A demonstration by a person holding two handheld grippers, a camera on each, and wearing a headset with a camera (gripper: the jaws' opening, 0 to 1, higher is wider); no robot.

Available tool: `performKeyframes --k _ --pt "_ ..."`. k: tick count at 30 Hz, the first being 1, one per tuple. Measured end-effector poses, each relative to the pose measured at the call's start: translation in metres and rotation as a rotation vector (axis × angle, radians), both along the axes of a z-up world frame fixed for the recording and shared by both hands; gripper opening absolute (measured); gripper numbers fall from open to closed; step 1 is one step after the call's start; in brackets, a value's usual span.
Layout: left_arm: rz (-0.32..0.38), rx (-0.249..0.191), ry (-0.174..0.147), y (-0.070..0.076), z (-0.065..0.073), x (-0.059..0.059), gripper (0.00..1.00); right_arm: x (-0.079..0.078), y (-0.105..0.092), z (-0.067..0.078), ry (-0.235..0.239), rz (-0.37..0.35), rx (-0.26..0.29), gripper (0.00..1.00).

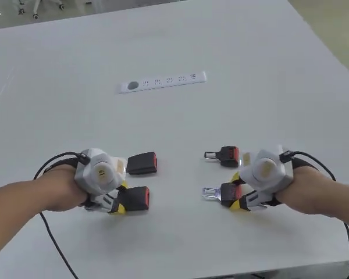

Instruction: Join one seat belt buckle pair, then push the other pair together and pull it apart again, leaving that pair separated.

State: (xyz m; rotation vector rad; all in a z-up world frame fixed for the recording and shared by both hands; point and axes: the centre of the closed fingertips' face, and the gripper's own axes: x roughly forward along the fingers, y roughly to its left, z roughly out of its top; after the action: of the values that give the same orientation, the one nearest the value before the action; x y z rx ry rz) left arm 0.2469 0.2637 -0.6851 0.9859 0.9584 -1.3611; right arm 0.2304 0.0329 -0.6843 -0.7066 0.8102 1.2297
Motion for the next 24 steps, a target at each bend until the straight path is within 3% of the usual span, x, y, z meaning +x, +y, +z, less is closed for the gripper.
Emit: performKeyframes --k 13,24 --pt "0.019 0.007 0.001 0.0005 0.0004 0.0012 0.32 0.0008 -0.0001 -0.0004 0.01 0.011 0.0 0.34" --pt "0.029 -0.005 0.001 0.0005 0.0002 0.0006 0.32 0.0047 0.0079 -0.0006 0.014 0.006 0.032 0.34"
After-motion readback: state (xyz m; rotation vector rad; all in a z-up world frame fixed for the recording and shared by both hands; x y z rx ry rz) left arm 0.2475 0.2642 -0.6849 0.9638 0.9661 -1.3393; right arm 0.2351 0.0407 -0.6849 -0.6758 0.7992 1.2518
